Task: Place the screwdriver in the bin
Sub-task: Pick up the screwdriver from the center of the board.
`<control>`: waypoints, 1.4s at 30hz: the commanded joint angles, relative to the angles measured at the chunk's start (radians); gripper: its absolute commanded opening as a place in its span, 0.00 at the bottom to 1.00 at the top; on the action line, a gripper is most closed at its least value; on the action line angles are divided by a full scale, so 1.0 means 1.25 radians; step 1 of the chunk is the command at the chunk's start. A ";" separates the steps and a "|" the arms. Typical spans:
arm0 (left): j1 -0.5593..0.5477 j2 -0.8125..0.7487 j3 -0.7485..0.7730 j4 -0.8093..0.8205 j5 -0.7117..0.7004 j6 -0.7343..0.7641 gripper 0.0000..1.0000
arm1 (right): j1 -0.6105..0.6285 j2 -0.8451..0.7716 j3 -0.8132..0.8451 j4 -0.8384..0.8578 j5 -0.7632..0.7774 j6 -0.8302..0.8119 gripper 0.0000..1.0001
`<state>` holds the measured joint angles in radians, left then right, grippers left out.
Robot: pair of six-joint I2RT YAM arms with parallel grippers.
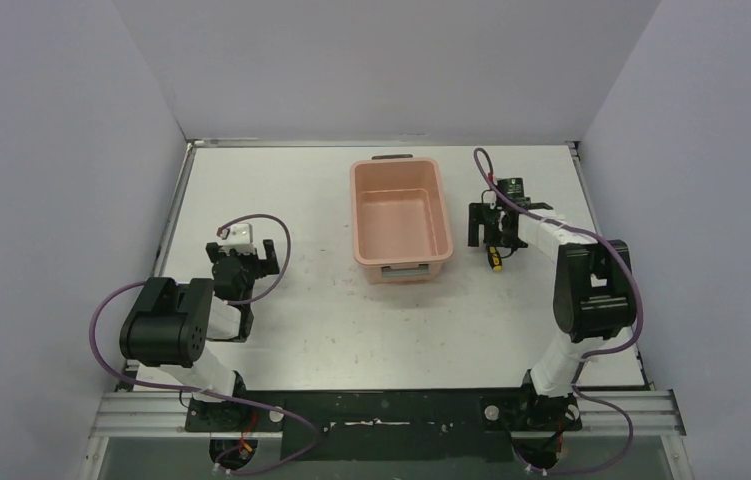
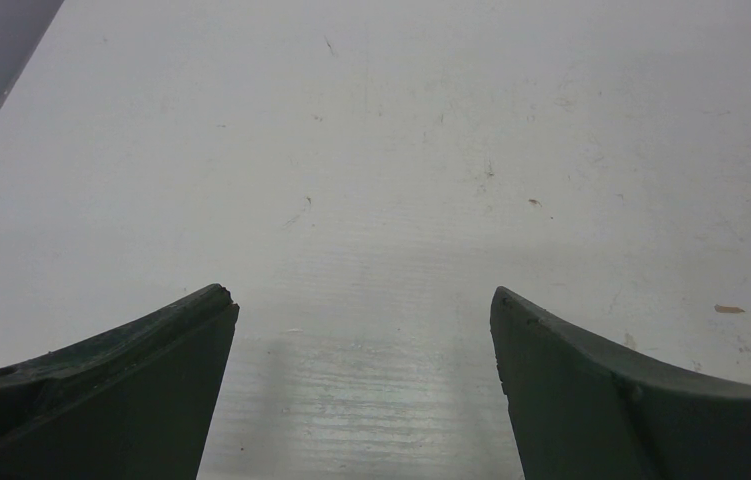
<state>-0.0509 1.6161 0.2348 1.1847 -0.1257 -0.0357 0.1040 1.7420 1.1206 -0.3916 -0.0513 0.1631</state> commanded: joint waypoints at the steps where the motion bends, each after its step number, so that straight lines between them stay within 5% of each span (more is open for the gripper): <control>1: -0.001 -0.005 0.014 0.022 0.004 0.008 0.97 | -0.006 0.025 0.035 -0.011 -0.006 0.007 0.85; 21: -0.001 -0.004 0.015 0.023 0.004 0.007 0.97 | -0.010 0.035 0.061 -0.035 0.009 -0.006 0.10; 42: -0.001 -0.005 0.014 0.023 0.005 0.007 0.97 | -0.008 -0.109 0.161 -0.148 0.023 -0.002 0.03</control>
<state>-0.0509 1.6161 0.2348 1.1847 -0.1257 -0.0357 0.0975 1.7035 1.2583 -0.5415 -0.0486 0.1619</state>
